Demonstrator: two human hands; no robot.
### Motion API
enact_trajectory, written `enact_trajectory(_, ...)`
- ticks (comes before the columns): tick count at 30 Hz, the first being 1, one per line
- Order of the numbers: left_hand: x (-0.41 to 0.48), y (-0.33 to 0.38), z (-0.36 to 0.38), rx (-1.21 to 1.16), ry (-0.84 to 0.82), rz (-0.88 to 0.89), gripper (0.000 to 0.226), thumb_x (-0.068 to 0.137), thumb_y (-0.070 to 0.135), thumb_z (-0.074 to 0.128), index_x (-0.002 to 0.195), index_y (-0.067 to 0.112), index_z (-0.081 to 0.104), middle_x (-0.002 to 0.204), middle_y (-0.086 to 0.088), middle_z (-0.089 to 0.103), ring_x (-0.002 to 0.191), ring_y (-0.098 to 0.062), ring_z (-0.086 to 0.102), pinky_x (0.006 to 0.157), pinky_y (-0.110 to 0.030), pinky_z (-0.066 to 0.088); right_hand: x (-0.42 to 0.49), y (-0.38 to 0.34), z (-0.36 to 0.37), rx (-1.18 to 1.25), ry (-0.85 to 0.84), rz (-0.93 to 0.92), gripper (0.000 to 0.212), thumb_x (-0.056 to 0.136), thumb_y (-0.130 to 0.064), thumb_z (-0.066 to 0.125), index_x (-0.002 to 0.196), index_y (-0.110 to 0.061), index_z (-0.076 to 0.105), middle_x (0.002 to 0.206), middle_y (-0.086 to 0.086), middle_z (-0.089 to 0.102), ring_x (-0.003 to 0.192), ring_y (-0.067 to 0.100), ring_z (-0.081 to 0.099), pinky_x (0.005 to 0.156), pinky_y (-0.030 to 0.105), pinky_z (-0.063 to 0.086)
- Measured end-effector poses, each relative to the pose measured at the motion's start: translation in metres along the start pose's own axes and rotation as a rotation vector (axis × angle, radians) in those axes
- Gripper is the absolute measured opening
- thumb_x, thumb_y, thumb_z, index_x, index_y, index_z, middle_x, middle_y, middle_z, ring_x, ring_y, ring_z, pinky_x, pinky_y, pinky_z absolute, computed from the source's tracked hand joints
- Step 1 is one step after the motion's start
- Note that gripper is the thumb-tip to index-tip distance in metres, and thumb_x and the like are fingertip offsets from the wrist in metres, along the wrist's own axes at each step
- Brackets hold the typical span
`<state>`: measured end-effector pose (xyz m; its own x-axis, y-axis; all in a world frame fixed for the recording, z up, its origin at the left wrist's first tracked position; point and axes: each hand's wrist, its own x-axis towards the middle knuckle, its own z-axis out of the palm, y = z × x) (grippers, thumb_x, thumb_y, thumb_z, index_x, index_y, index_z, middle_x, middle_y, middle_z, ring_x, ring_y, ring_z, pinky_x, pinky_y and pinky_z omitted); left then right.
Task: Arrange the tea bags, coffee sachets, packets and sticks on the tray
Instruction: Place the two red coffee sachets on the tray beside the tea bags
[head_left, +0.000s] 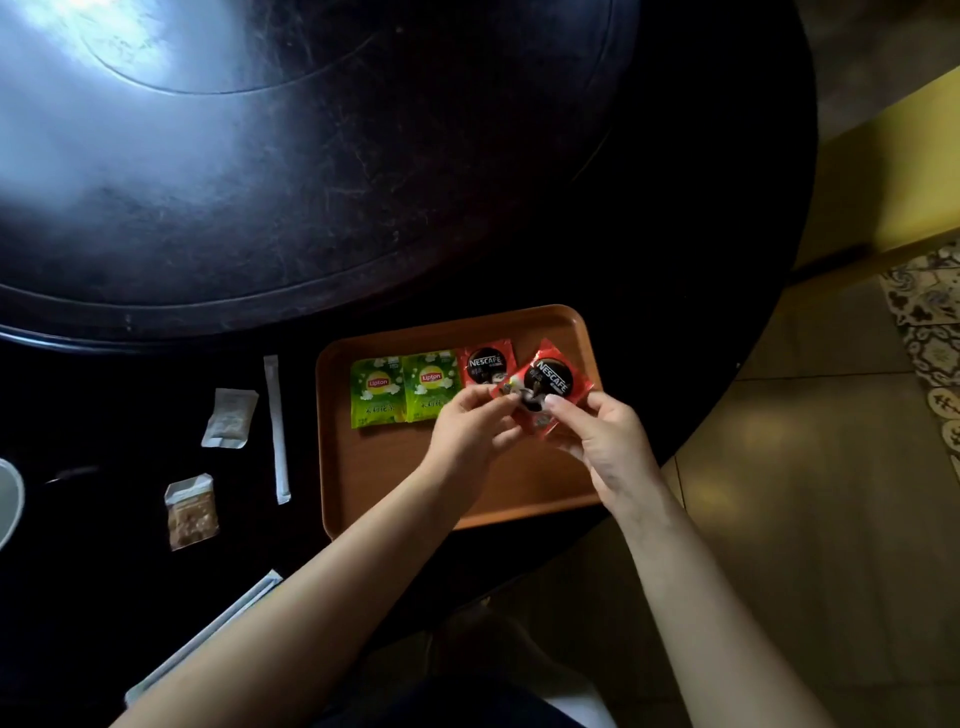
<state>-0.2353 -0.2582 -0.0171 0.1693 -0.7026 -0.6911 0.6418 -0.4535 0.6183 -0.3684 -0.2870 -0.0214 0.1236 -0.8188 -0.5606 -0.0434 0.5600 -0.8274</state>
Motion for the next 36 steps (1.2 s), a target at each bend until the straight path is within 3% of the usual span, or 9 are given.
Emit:
enact_trajectory(2, -0.002, -0.008, 0.000, 0.297, 0.050, 0.145, 0.004, 0.083, 0.009, 0.061, 0.086, 0.011, 0.059, 0.087, -0.011, 0.069, 0.070, -0.016, 0.070, 0.067, -0.027, 0.058, 0.008, -0.002, 0.000, -0.020, 0.124, -0.033, 0.007, 0.084, -0.012, 0.062, 0.084, -0.018, 0.066, 0.081, -0.001, 0.072, 0.074, 0.010, 0.070, 0.065, 0.024, 0.056)
enact_trajectory(6, 0.008, -0.004, -0.010, 1.197, 0.237, 0.800, 0.028, 0.083, 0.018, 0.062, 0.111, 0.012, 0.060, 0.112, -0.007, 0.067, 0.103, -0.017, 0.060, 0.086, -0.023, 0.043, 0.029, -0.016, -0.007, -0.349, 0.135, -0.134, 0.010, 0.089, -0.015, 0.052, 0.093, -0.014, 0.061, 0.089, 0.006, 0.068, 0.085, 0.019, 0.067, 0.070, 0.031, 0.056)
enact_trajectory(10, 0.030, 0.000, -0.015, 1.506, 0.093, 0.799, 0.043, 0.086, 0.014, 0.057, 0.129, 0.008, 0.049, 0.140, -0.012, 0.048, 0.136, -0.025, 0.033, 0.111, -0.032, 0.027, 0.049, -0.027, -0.002, -0.619, 0.074, -0.206, 0.013, 0.090, -0.018, 0.051, 0.095, -0.009, 0.060, 0.092, 0.008, 0.063, 0.087, 0.020, 0.061, 0.067, 0.026, 0.049)
enact_trajectory(12, 0.038, 0.001, -0.017, 1.558, 0.040, 0.780, 0.042, 0.087, 0.014, 0.056, 0.128, 0.007, 0.050, 0.143, -0.012, 0.045, 0.139, -0.025, 0.028, 0.112, -0.034, 0.025, 0.056, -0.028, 0.004, -0.685, 0.052, -0.210, 0.010, 0.090, -0.017, 0.052, 0.089, -0.011, 0.060, 0.090, 0.010, 0.063, 0.086, 0.022, 0.060, 0.065, 0.024, 0.044)
enact_trajectory(15, 0.042, 0.002, -0.022, 1.573, 0.017, 0.797, 0.038, 0.087, 0.016, 0.057, 0.124, 0.008, 0.054, 0.143, -0.011, 0.045, 0.139, -0.025, 0.028, 0.111, -0.035, 0.027, 0.060, -0.023, 0.010, -0.733, 0.048, -0.175, 0.021, 0.090, -0.016, 0.052, 0.102, -0.003, 0.063, 0.105, 0.015, 0.067, 0.097, 0.026, 0.063, 0.071, 0.025, 0.044)
enact_trajectory(22, 0.041, 0.004, -0.026, 1.583, -0.002, 0.824, 0.036, 0.087, 0.015, 0.057, 0.122, 0.008, 0.056, 0.142, -0.012, 0.046, 0.138, -0.025, 0.031, 0.110, -0.036, 0.031, 0.052, -0.014, 0.023, -0.920, 0.254, -0.245, 0.029, 0.089, -0.020, 0.058, 0.112, -0.004, 0.053, 0.113, 0.017, 0.063, 0.101, 0.029, 0.062, 0.069, 0.025, 0.043)
enact_trajectory(27, 0.041, 0.004, -0.027, 1.594, -0.004, 0.803, 0.037, 0.089, 0.018, 0.054, 0.125, 0.010, 0.054, 0.145, -0.009, 0.042, 0.140, -0.022, 0.027, 0.110, -0.035, 0.029, 0.038, -0.012, 0.027, -1.278, 0.379, -0.356, 0.045, 0.092, -0.031, 0.050, 0.127, -0.005, 0.040, 0.126, 0.019, 0.050, 0.115, 0.032, 0.049, 0.084, 0.034, 0.048)
enact_trajectory(31, 0.042, 0.005, -0.027, 1.605, -0.014, 0.802, 0.038, 0.088, 0.018, 0.054, 0.125, 0.009, 0.054, 0.144, -0.010, 0.042, 0.139, -0.023, 0.027, 0.111, -0.034, 0.028, 0.037, -0.007, 0.026, -1.333, 0.217, -0.614, 0.044, 0.089, -0.030, 0.054, 0.128, -0.012, 0.045, 0.130, 0.016, 0.049, 0.119, 0.031, 0.042, 0.095, 0.037, 0.042)
enact_trajectory(36, 0.041, 0.005, -0.027, 1.591, -0.029, 0.786, 0.037, 0.089, 0.019, 0.054, 0.125, 0.010, 0.054, 0.144, -0.009, 0.043, 0.140, -0.023, 0.027, 0.110, -0.034, 0.030, 0.045, 0.008, 0.019, -1.350, 0.109, -0.591, 0.044, 0.092, -0.030, 0.048, 0.134, -0.017, 0.041, 0.139, 0.011, 0.041, 0.129, 0.026, 0.034, 0.107, 0.033, 0.032)
